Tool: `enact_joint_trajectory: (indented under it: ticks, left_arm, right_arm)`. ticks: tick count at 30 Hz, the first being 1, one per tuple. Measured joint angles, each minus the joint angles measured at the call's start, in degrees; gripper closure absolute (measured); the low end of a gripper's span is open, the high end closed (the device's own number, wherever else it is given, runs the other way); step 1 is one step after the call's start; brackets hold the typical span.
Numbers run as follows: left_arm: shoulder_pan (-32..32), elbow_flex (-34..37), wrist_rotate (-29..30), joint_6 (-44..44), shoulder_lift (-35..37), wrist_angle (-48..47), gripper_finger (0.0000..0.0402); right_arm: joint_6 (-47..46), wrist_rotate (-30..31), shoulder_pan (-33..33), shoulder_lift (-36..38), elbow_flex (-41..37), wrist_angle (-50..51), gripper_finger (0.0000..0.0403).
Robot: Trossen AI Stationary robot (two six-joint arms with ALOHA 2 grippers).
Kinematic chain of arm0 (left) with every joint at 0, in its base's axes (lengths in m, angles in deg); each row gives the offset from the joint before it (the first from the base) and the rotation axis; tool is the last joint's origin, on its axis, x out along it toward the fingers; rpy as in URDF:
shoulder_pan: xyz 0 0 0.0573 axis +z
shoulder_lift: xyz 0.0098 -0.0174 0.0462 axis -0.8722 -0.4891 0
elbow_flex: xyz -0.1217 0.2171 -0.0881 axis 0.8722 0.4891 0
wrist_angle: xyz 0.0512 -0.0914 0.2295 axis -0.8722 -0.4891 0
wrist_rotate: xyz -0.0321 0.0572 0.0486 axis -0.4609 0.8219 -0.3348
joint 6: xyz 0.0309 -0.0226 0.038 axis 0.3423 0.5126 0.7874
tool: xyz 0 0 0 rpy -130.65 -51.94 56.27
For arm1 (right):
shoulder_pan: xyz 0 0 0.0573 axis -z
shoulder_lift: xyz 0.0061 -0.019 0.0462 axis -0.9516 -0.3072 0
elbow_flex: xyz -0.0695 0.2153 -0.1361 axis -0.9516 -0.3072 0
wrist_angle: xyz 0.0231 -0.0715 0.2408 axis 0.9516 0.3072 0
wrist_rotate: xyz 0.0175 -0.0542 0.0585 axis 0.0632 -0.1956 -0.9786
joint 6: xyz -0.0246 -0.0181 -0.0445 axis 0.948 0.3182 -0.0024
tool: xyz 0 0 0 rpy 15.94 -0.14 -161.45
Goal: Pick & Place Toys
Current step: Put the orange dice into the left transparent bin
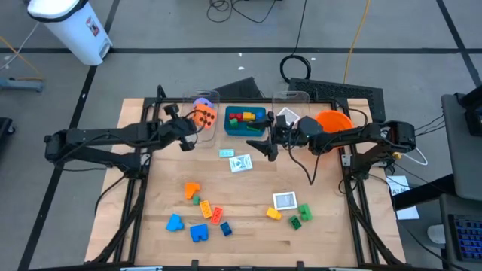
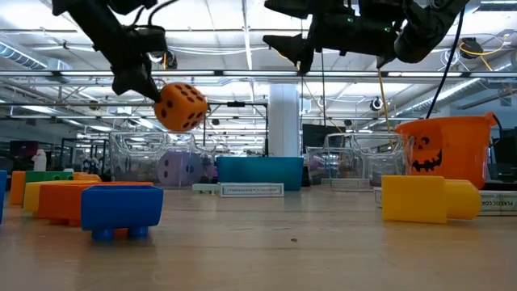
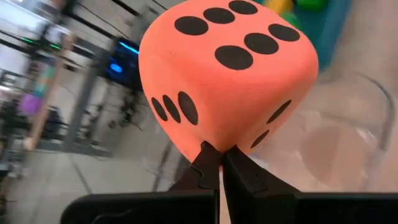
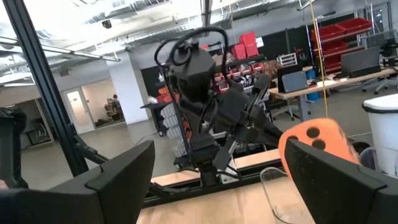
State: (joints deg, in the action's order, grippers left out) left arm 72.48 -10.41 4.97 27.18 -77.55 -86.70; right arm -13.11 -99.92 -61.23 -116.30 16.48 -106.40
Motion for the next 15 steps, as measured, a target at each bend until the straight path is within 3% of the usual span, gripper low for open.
enact_joint_trajectory:
  ticks: [8, 15]
  left_arm:
    - [1.9, -8.8, -6.1, -3.8, -10.1, -16.7, 0.0400]
    - [2.2, -12.4, -6.8, -4.9, -17.9, -22.2, 0.0401]
  right_arm:
    - [0.1, -0.1, -0.1, 0.0, 0.0, 1.9, 0.0055]
    - [0.1, -0.2, -0.1, 0.0, 0.0, 2.6, 0.0055]
